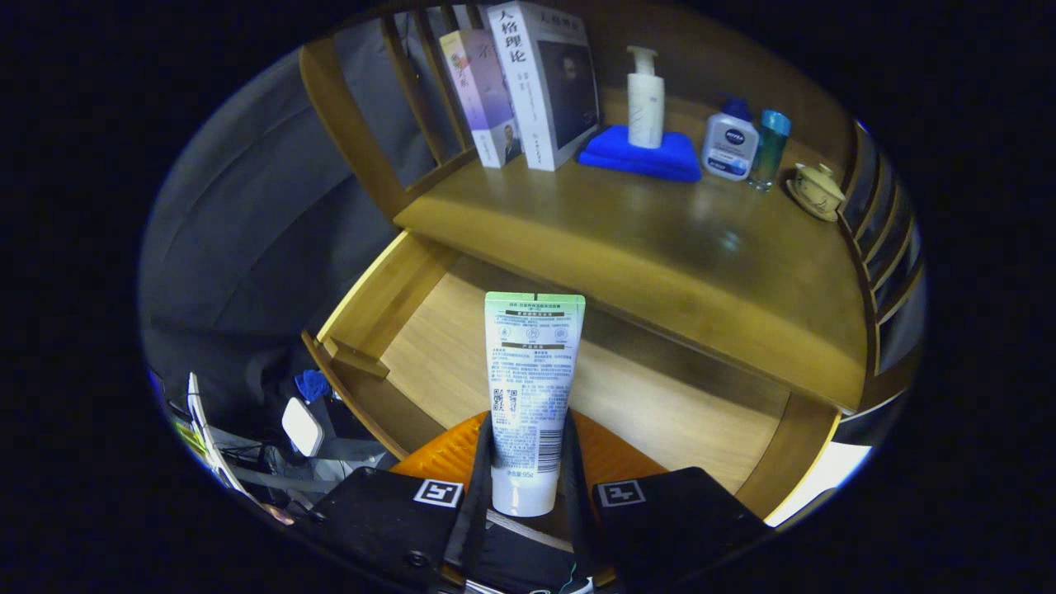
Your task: Pull open the drawer, take out the items inside it, and place them on the countertop above the cabinet.
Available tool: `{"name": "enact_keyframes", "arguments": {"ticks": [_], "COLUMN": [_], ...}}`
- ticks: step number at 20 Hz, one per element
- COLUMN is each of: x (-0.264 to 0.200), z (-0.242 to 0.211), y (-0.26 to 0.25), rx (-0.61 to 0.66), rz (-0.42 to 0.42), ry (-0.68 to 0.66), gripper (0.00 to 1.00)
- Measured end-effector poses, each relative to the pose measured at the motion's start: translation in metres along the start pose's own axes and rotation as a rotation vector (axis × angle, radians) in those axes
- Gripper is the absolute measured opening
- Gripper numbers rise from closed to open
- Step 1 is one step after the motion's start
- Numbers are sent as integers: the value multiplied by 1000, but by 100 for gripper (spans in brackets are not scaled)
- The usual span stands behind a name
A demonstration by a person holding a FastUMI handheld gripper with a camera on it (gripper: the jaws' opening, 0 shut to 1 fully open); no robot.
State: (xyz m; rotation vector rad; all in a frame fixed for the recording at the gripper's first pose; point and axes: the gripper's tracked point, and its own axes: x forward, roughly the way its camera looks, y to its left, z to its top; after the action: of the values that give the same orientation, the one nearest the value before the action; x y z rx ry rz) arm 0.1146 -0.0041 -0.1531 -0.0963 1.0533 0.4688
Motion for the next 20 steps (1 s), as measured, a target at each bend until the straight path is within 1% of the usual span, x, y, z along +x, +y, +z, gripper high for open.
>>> {"name": "enact_keyframes", "arguments": {"ticks": [2,8,11,14,16,19,20], "x": [-7,-15,-4,8,20,35,39], "z": [13,72,96,112,121,131,132], "y": [-16,-54,-88,-106,-113,-119,-117], "rx": [16,164,218,305,353,401,414], "rz": [-38,-52,-119,-132,-127,-129,-126], "ry": [-34,-127,-146,-152,-130,-110,-103], "gripper": [45,45,45,45,45,45,47]}}
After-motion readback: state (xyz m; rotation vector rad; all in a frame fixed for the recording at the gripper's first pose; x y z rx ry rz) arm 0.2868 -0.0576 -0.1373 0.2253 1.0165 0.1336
